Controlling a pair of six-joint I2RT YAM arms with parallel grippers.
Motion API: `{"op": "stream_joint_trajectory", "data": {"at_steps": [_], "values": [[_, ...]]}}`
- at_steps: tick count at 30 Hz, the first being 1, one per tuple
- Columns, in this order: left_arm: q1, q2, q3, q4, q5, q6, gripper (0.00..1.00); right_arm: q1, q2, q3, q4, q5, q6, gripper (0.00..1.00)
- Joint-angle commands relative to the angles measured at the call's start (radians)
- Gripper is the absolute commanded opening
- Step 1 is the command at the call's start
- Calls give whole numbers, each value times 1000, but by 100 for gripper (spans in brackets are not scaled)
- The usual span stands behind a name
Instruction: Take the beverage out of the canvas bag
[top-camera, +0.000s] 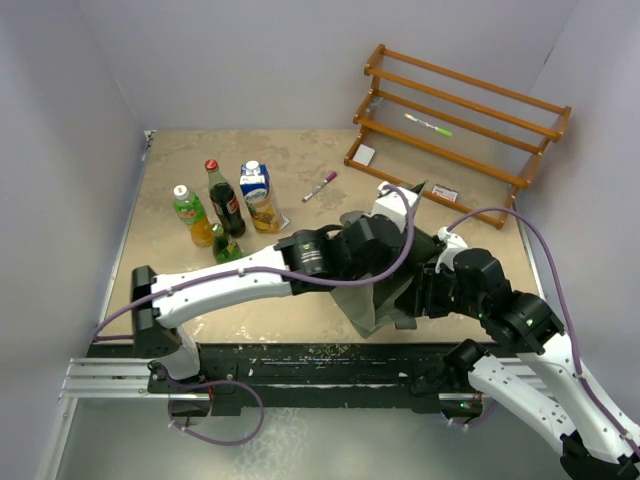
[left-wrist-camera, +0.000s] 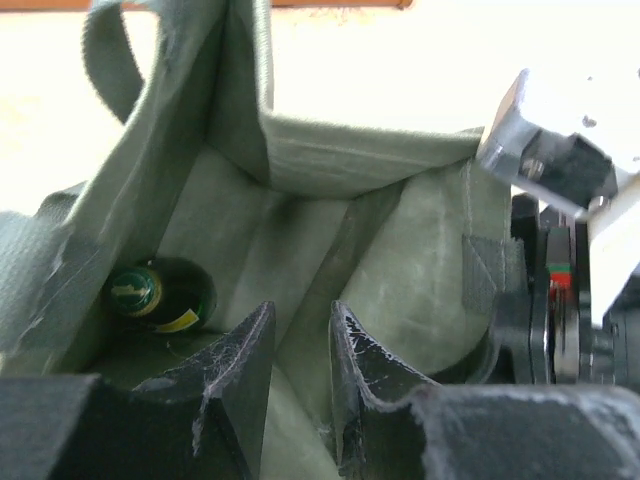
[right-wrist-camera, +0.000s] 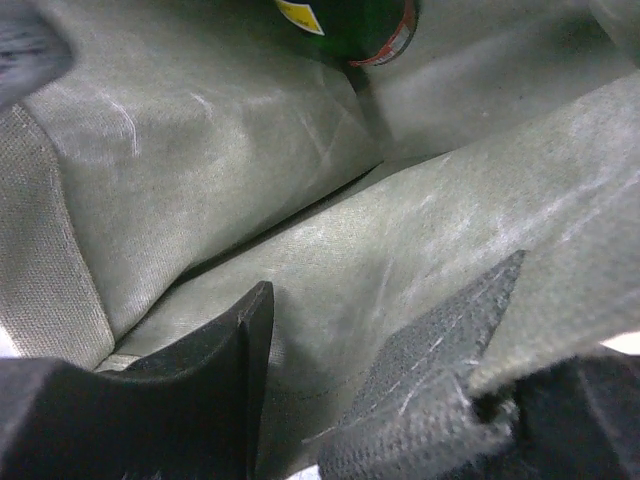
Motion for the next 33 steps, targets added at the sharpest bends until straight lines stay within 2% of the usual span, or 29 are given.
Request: {"op": "stream_joint_trajectory", "data": {"at_steps": [1,11,18,24,26,28,33], "values": [[-6,117,174,-145,-15,35,32,3,3,17,35,-64,-86,47],[-4,168,177,-260,-42,-56,30,2,12,29,38,-92,-101,48],[-2,88,53,-307,-61,-197,32,2,10,31,41,-104,-116,48],[68,102,77,-438,-57,-315,35,3,19,35,47,-117,-126,48],[80,104,79,-447,-62,-321,38,3,23,34,49,-120,-129,48],[91,109,80,-449,-60,-324,45,3,27,33,50,-119,-130,48],[107,149,114,-457,-76,-351,53,2,24,32,54,-111,-129,48]]}}
